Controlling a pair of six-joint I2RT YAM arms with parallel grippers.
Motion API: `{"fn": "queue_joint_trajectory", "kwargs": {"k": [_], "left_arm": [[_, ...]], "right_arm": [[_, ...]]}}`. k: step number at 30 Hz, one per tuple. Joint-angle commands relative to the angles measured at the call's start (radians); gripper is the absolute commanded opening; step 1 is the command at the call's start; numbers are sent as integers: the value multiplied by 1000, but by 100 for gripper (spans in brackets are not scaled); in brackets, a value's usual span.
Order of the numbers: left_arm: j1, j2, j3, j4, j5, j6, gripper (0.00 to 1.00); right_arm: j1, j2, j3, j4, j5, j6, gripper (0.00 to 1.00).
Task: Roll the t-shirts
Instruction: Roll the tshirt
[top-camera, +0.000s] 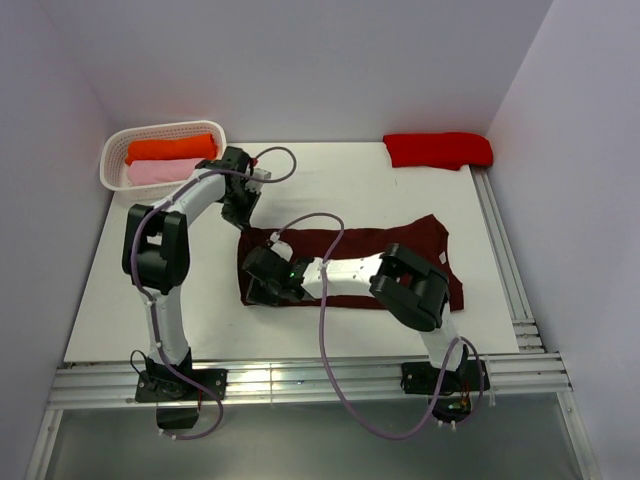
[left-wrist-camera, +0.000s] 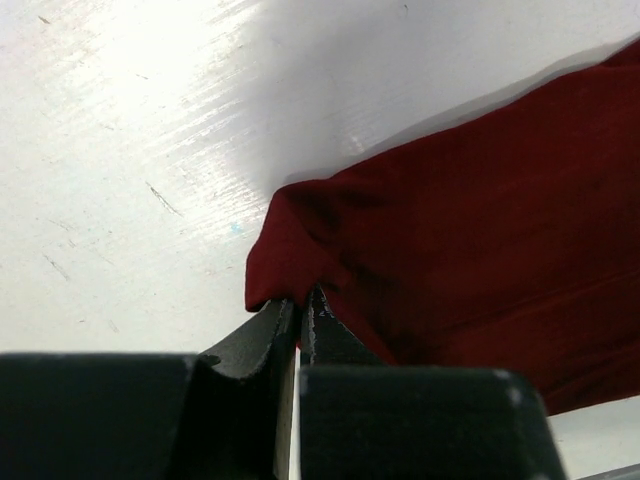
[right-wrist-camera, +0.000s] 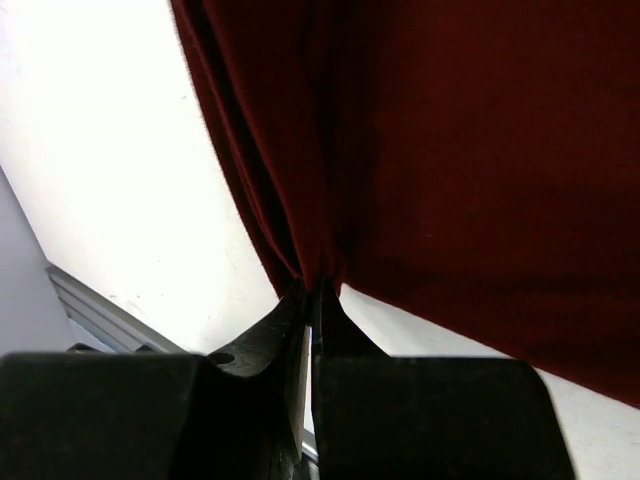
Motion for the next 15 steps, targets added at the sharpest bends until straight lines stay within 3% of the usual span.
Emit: {"fn": "queue_joint_trajectory", "kwargs": {"k": [1, 10, 15], "left_arm": [[-23, 3, 44, 21, -55, 0, 8], [-70, 25, 47, 23, -110, 11, 14], [-84, 17, 59, 17, -110, 18, 24]], "right_arm": [[-5, -61, -49, 67, -2, 39, 0], [-11, -93, -149, 144, 7, 102, 0], [-11, -93, -181, 181, 10, 131, 0]]}}
